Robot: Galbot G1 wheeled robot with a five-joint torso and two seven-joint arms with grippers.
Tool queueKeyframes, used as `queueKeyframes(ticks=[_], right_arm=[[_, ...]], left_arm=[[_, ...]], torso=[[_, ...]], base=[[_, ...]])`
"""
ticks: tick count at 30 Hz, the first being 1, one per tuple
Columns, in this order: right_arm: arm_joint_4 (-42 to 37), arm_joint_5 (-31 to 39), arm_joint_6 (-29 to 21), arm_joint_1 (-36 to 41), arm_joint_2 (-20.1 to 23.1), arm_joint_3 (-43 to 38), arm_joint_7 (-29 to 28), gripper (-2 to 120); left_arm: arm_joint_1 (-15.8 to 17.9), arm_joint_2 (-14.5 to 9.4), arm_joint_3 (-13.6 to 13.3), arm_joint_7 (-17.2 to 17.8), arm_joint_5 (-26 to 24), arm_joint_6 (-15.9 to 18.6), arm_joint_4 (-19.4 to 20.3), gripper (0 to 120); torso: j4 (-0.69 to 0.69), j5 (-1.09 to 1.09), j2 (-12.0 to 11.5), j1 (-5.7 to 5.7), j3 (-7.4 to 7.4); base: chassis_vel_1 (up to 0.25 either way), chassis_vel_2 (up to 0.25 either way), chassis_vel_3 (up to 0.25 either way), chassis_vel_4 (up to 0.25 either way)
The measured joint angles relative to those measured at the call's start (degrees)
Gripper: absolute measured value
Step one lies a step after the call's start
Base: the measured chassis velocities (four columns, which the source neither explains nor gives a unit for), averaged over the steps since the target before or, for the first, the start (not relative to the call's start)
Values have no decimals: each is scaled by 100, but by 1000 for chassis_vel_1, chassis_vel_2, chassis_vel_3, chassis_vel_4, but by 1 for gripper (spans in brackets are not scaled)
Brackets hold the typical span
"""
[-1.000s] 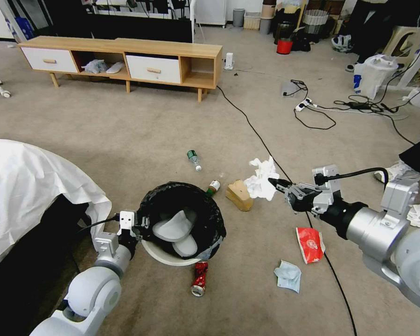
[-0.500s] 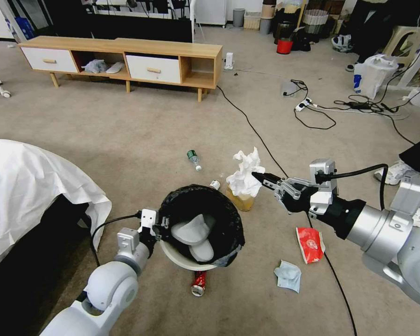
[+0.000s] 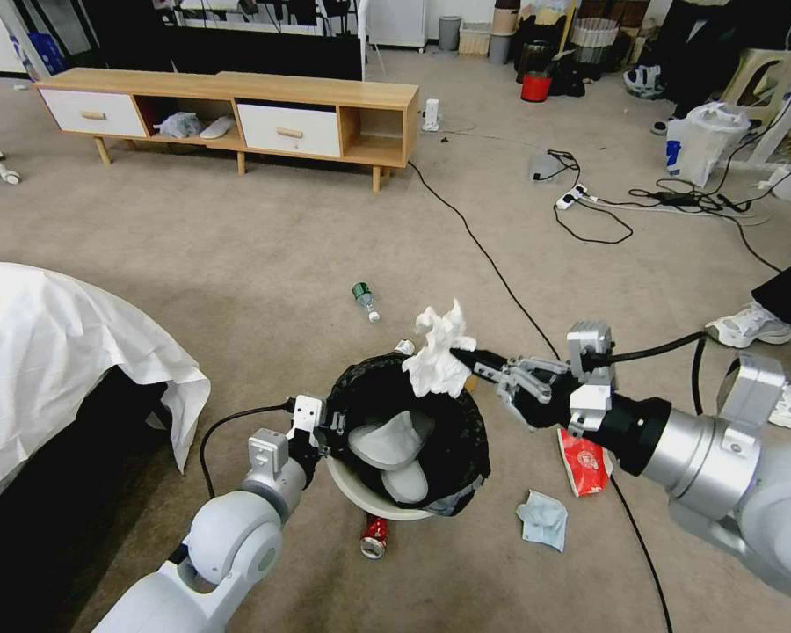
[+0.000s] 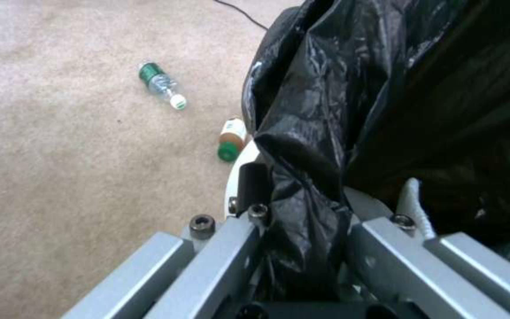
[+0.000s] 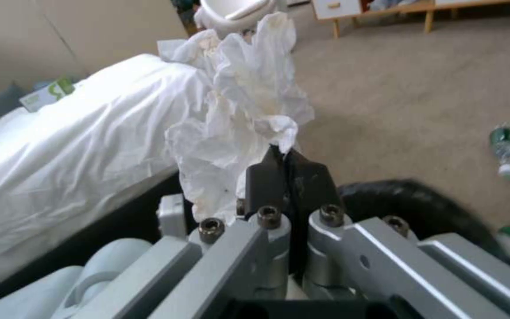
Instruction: Pick up the trash bin and place the garbage on the floor into it.
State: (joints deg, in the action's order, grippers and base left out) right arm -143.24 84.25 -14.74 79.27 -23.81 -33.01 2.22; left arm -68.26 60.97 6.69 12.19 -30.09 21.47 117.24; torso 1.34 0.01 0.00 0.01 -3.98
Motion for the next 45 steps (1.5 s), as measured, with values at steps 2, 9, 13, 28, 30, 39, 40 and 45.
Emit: queueKeyframes(ticks=[2, 9, 13, 28, 30, 39, 40, 45], right_arm=[[0, -10, -6, 8, -24, 46, 13, 0], [1, -30, -95, 40, -77, 199, 63, 0], [1, -59, -141, 66, -94, 228, 59, 0], [1, -536, -221, 195, -303, 597, 47, 0], [13, -575, -220, 191, -316, 628, 47, 0], [277, -769, -201, 161, -416, 818, 38, 24], [310, -795, -202, 166, -429, 836, 33, 29], [444, -900, -203, 190, -491, 913, -16, 51]], left_arm=[[23, 39, -21, 5, 18, 14, -10, 1], [167, 348, -203, 96, 137, 146, -140, 1], [230, 462, -239, 173, 153, 207, -219, 1], [78, 736, -215, 370, 105, 570, -273, 1], [67, 735, -204, 370, 105, 570, -263, 1], [4, 708, -164, 371, 74, 570, -192, 1], [4, 708, -162, 379, 61, 571, -184, 1], [3, 693, -144, 405, 11, 566, -131, 1]], torso=[[0, -1, 0, 0, 0], [1, 0, 0, 0, 0], [0, 0, 0, 0, 0], [0, -1, 0, 0, 0], [0, -1, 0, 0, 0], [0, -1, 0, 0, 0], [0, -1, 0, 0, 0], [0, -1, 0, 0, 0]], base=[[0, 0, 0, 0], [0, 0, 0, 0], [0, 0, 0, 0], [0, 0, 0, 0], [0, 0, 0, 0], [0, 0, 0, 0], [0, 0, 0, 0], [0, 0, 0, 0]])
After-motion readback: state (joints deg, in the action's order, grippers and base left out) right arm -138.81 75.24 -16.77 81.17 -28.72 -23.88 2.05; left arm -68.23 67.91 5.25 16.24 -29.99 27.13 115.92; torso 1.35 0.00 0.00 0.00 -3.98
